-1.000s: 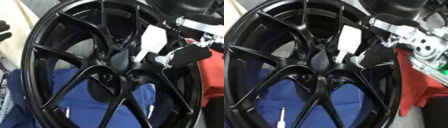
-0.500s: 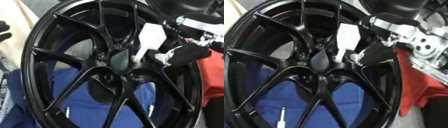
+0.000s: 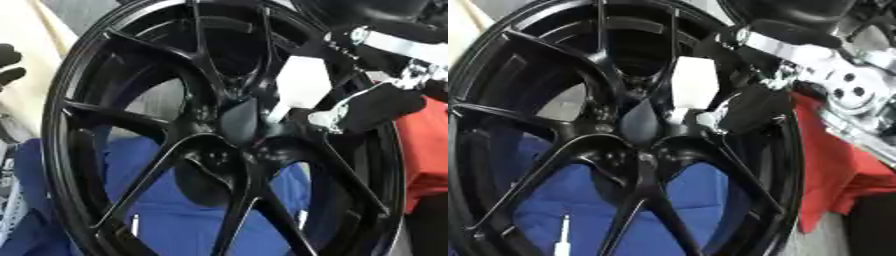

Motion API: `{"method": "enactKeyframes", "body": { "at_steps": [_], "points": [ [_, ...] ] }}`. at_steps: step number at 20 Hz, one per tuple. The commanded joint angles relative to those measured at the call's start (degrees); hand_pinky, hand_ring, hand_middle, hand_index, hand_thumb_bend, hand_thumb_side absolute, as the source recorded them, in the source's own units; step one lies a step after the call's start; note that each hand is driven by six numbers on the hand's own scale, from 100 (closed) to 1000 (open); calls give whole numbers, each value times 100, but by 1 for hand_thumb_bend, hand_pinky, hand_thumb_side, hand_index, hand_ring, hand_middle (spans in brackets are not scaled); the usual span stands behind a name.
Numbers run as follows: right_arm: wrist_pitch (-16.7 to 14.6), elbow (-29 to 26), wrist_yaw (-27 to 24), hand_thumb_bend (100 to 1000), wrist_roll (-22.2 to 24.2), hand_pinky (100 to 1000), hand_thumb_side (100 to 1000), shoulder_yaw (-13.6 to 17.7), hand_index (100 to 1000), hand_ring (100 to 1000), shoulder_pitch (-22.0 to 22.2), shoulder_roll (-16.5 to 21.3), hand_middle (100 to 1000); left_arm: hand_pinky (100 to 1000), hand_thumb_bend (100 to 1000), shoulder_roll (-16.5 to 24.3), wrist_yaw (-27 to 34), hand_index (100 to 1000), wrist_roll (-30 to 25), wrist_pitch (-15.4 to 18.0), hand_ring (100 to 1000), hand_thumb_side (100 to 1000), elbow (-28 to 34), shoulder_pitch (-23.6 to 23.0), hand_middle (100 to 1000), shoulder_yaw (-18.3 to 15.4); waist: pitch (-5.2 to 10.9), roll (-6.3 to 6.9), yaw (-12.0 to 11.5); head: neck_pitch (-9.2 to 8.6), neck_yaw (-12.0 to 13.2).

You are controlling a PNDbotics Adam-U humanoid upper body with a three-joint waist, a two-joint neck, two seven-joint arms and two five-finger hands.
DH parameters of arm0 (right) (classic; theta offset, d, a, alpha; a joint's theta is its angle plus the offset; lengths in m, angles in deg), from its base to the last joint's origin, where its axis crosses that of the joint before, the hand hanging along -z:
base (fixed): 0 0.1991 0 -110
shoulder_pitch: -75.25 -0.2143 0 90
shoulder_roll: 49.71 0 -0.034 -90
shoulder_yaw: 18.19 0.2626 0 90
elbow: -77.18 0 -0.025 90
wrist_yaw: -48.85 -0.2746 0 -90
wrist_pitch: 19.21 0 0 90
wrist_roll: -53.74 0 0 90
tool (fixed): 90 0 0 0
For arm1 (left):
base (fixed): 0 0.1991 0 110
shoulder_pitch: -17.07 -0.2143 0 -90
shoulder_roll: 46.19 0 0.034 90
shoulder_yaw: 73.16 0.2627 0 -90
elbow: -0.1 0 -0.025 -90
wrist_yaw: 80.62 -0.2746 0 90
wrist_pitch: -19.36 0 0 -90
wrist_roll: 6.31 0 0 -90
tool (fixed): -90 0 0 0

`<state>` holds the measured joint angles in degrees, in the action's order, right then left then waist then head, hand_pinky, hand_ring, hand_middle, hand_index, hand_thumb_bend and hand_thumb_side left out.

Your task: Pull the pin out of the wheel hub.

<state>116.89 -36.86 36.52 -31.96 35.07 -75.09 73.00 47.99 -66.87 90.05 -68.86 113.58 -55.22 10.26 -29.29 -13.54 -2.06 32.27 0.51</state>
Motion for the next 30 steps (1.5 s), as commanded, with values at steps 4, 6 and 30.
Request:
{"method": "enactKeyframes", "body": {
  "at_steps": [4,6,30],
  "points": [
    [-113,-55,225,471,134,766,152,136,866,887,-66,142,768,823,100,32,-12,781,8,-4,797,720,110,14,690,-10,167,59,12,-75,42],
    [-129,-55,261,457,146,760,132,162,848,880,-82,128,742,823,100,32,-12,781,9,-6,797,720,110,9,690,-11,175,59,20,-79,50],
    [-108,-55,-379,257,-544,671,100,186,579,777,-201,23,454,825,100,-18,-24,780,-14,-76,802,727,110,-22,691,-6,183,59,19,-89,44]
  ]
}}
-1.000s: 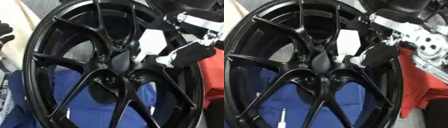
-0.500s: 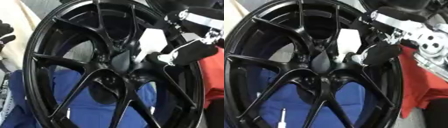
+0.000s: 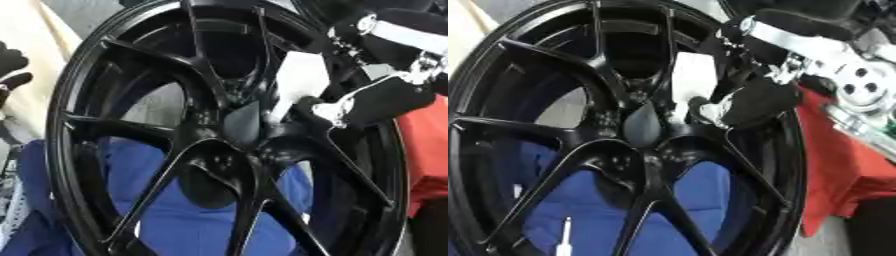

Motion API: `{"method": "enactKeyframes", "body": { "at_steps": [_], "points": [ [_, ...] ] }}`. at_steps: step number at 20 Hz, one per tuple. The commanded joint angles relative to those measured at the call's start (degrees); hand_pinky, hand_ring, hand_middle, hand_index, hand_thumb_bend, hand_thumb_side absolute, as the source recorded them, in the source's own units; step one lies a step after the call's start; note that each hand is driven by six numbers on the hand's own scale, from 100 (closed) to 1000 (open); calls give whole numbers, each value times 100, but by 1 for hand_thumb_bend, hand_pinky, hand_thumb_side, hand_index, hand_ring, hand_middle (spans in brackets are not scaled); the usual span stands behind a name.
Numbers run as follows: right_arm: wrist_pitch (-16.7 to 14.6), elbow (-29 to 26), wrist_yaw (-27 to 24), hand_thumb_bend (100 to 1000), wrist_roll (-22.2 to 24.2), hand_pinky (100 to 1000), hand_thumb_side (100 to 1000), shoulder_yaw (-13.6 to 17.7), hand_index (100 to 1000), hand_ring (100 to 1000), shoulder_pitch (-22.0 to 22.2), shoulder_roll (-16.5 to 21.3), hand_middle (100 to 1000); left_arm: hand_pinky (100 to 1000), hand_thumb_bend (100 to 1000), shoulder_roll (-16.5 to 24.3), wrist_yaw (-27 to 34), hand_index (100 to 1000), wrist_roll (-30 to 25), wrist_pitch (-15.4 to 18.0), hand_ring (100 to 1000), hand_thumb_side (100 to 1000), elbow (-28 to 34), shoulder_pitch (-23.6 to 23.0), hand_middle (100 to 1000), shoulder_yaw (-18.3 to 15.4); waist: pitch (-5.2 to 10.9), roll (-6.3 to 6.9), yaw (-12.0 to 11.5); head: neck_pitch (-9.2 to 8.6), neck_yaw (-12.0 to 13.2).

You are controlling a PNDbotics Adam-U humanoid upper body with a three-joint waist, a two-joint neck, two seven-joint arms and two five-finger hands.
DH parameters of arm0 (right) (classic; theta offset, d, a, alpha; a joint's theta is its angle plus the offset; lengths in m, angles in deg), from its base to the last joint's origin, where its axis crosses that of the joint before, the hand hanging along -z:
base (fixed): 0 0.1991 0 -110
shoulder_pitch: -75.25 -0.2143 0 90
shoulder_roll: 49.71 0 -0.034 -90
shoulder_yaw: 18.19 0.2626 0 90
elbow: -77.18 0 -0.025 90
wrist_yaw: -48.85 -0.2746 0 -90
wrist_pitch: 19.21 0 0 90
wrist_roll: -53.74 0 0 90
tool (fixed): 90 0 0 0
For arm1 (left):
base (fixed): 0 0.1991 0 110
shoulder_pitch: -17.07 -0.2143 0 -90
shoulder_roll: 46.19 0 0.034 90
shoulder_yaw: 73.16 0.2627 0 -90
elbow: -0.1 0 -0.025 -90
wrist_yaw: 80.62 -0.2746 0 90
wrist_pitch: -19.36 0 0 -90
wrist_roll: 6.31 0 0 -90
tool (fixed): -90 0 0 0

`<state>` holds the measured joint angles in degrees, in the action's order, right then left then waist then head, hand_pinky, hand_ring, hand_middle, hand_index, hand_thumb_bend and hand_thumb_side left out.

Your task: Pull the pin out of the wheel hub.

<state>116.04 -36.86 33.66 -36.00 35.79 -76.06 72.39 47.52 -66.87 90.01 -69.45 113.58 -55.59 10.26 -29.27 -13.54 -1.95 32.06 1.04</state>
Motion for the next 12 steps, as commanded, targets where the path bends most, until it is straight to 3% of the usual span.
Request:
{"method": "enactKeyframes", "body": {
  "at_steps": [1,12],
  "points": [
    [-41,-55,-125,245,-205,665,100,118,569,772,-111,79,445,825,100,27,-24,780,-12,-20,802,727,110,14,691,-6,182,59,10,-64,-9],
    [-258,-55,-408,148,-822,553,100,177,418,687,-145,41,314,826,100,10,-2,780,-26,-55,803,722,110,-2,692,-18,290,59,37,-34,2]
  ]
}}
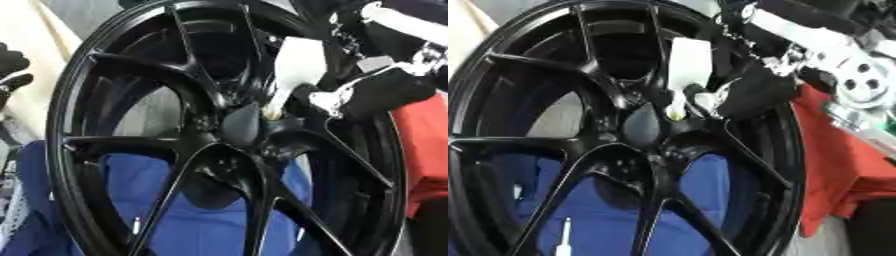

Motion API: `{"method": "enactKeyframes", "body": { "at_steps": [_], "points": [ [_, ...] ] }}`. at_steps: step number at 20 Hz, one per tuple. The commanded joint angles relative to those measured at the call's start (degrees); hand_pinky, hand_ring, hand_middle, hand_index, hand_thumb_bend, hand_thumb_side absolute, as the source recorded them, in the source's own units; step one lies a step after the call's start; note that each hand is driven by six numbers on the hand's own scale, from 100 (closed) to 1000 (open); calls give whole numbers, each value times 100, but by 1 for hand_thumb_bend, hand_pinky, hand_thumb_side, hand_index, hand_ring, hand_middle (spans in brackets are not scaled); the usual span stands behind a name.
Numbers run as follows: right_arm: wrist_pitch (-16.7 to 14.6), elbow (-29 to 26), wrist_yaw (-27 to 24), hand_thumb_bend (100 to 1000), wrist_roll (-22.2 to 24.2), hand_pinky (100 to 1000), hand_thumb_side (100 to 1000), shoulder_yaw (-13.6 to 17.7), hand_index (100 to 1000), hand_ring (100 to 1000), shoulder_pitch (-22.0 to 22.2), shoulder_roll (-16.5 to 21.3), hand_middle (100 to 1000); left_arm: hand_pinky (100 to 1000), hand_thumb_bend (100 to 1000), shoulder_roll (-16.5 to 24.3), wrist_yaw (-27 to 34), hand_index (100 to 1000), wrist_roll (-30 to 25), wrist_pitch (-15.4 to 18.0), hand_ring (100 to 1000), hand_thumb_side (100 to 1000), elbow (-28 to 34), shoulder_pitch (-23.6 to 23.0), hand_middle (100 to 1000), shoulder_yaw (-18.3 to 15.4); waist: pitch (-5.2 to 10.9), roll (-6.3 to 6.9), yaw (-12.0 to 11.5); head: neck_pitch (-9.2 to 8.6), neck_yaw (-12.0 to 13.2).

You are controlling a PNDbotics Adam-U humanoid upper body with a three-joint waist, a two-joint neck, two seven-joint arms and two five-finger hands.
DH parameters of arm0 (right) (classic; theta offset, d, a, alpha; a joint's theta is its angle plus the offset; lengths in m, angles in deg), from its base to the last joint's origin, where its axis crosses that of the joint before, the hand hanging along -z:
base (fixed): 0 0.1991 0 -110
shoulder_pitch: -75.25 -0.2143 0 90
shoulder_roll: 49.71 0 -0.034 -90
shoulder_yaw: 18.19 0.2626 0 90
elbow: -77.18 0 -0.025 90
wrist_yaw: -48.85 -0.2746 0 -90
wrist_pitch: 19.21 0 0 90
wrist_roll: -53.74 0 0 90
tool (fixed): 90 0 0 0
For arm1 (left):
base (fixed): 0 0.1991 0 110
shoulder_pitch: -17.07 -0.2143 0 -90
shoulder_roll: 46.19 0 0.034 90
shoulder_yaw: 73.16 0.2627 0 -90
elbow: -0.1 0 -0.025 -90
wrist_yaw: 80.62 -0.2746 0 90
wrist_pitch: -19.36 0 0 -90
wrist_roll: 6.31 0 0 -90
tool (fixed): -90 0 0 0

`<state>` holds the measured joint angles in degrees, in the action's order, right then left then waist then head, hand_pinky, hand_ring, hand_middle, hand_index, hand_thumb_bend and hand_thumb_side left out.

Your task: Pull the pin out of the wheel hub.

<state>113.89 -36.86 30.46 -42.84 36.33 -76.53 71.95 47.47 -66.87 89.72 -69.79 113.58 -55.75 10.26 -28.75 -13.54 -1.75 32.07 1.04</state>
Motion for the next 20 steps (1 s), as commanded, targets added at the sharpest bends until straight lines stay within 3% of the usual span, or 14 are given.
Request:
{"method": "enactKeyframes", "body": {
  "at_steps": [1,8,13,16,20],
  "points": [
    [-63,-55,-103,147,-188,549,100,129,410,684,-102,83,309,826,100,14,3,780,4,-25,803,721,110,10,692,-21,257,59,19,-32,4],
    [-157,-55,-22,149,-301,538,100,240,397,674,-56,101,299,827,100,17,50,780,1,-52,804,714,110,-42,692,-29,453,59,63,17,28],
    [-257,-55,82,140,-409,520,100,547,397,668,190,179,296,827,100,24,100,780,11,-71,804,707,110,-77,692,-39,624,59,116,53,54],
    [-381,-55,160,100,-714,484,100,969,394,658,710,355,290,826,100,51,119,781,21,-42,804,701,110,-69,693,-53,673,59,128,68,65],
    [-622,-55,152,100,-1841,425,100,2030,392,642,1854,438,283,826,100,75,104,781,62,4,805,700,110,-96,693,-97,669,86,162,120,91]
  ]
}}
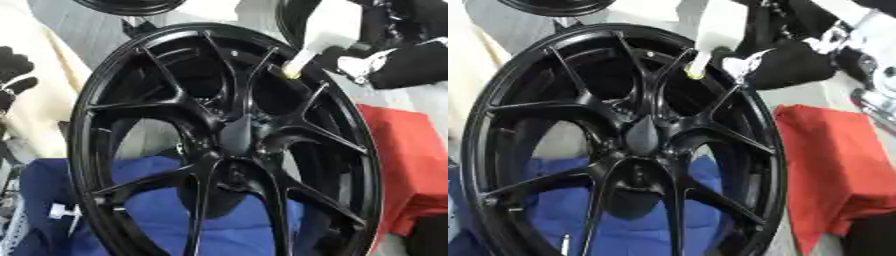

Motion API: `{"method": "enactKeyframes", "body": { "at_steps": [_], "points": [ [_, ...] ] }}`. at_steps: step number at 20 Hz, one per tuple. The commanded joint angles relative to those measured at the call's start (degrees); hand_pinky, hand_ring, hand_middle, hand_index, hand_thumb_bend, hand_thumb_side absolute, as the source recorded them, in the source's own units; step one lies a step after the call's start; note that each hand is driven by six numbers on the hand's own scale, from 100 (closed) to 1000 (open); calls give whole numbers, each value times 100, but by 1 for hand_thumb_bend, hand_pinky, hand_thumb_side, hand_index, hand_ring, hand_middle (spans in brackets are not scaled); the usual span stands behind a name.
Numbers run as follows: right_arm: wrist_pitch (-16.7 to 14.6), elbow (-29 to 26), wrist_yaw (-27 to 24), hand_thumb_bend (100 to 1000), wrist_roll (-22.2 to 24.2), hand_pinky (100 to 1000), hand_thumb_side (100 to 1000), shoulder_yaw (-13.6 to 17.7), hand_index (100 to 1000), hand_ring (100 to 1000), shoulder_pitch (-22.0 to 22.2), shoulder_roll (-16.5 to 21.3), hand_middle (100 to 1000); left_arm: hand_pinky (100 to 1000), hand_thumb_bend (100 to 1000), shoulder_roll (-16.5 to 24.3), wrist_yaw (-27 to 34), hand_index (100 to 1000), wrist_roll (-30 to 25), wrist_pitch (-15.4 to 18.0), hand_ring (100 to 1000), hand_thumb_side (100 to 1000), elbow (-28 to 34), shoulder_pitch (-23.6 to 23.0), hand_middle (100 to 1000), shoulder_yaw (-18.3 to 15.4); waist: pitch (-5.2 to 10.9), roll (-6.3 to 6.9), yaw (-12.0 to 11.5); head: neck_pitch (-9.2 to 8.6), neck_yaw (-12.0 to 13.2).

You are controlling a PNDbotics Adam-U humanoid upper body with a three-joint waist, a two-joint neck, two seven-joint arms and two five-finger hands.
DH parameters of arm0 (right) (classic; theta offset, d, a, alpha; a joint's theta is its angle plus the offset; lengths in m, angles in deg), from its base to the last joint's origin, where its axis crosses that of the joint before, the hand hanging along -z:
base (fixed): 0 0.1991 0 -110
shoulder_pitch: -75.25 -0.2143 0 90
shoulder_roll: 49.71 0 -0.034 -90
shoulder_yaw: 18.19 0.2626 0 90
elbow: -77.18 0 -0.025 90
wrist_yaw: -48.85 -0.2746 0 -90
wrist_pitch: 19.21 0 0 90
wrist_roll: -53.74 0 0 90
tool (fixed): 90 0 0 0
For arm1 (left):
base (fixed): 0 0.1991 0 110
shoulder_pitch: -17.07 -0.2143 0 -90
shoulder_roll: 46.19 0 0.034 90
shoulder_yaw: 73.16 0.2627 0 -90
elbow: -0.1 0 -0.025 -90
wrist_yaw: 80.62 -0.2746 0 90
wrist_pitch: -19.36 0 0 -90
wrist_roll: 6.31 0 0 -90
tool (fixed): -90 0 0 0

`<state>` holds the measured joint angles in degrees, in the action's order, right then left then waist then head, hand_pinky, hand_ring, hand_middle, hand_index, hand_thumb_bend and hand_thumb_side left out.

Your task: Pull the pin out of the wheel hub.

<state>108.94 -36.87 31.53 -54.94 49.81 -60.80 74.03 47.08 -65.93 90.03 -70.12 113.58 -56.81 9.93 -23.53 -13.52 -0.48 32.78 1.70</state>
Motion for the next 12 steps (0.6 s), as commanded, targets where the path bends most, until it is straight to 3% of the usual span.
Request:
{"method": "enactKeyframes", "body": {
  "at_steps": [1,6,9,12],
  "points": [
    [-187,-54,56,100,-1061,418,100,1021,394,640,620,172,286,826,100,111,0,781,52,51,805,700,110,-9,693,-85,146,113,60,75,44],
    [-86,-53,-472,100,-3028,398,100,2163,403,627,2097,-164,295,826,100,43,-64,781,212,162,805,693,110,-144,693,-221,156,331,239,196,162],
    [211,17,-458,100,-3293,419,100,2915,430,647,2782,-526,324,826,100,34,-126,781,328,240,805,689,110,-217,693,-312,133,449,341,213,246],
    [543,255,-133,100,-3324,434,100,3273,449,659,3207,-848,343,825,100,42,-172,781,395,297,805,687,110,-232,693,-351,104,509,372,201,281]
  ]
}}
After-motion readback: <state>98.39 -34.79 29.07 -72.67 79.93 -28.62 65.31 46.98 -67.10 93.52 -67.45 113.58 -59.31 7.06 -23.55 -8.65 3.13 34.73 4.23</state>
